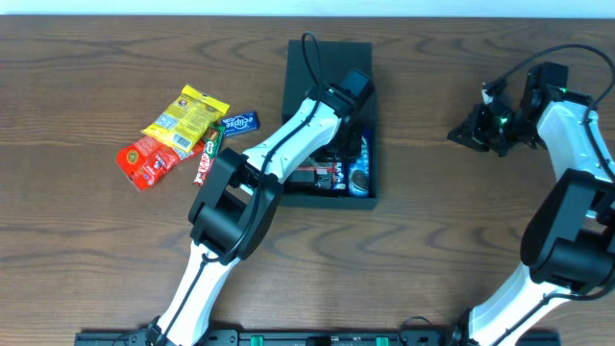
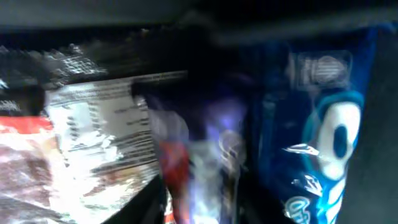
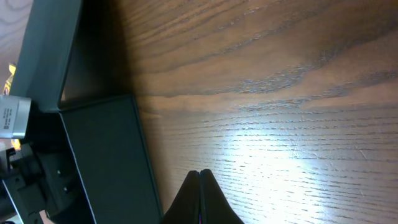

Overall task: Pack container
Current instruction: 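Lift the left gripper back to the remaining snacks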

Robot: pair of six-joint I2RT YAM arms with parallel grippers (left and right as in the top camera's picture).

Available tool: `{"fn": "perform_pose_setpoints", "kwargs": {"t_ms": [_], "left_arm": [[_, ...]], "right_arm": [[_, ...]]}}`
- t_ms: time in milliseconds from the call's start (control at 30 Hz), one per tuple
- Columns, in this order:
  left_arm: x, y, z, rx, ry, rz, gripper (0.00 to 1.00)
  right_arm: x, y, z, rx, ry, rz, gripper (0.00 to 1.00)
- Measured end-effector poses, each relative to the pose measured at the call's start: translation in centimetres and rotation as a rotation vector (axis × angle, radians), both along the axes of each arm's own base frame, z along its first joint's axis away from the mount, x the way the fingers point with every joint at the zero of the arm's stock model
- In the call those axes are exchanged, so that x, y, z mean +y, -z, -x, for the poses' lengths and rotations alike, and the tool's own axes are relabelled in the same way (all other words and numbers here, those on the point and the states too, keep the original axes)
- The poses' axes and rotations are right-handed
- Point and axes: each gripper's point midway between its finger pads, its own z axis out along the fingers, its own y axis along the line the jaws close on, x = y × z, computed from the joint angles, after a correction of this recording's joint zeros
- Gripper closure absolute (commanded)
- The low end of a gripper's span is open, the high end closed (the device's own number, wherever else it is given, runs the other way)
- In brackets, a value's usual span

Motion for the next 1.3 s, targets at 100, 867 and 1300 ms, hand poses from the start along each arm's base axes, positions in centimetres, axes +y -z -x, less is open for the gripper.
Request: {"fn": "perform_pose_setpoints", "kwargs": {"t_ms": [100,867,1300], "left_arm": [[0.1,-0.1,0.1,0.012,-0.002,0.007,0.36],[9.5,-20.0,-5.8,-0.475,-0.076,-0.177,0.31],[26.0,-13.4,-6.1,-0.212,-0.313,-0.372,0.35]], "right_arm": [[0.0,0.0,0.0,-0.001,0.0,0.0,0.98],[0.0,0.0,-0.1,-0.005,-0.002,0.002,0.98],[-0.1,0.0,-0.3,-0.016,-0.005,0.005,0.99]]}}
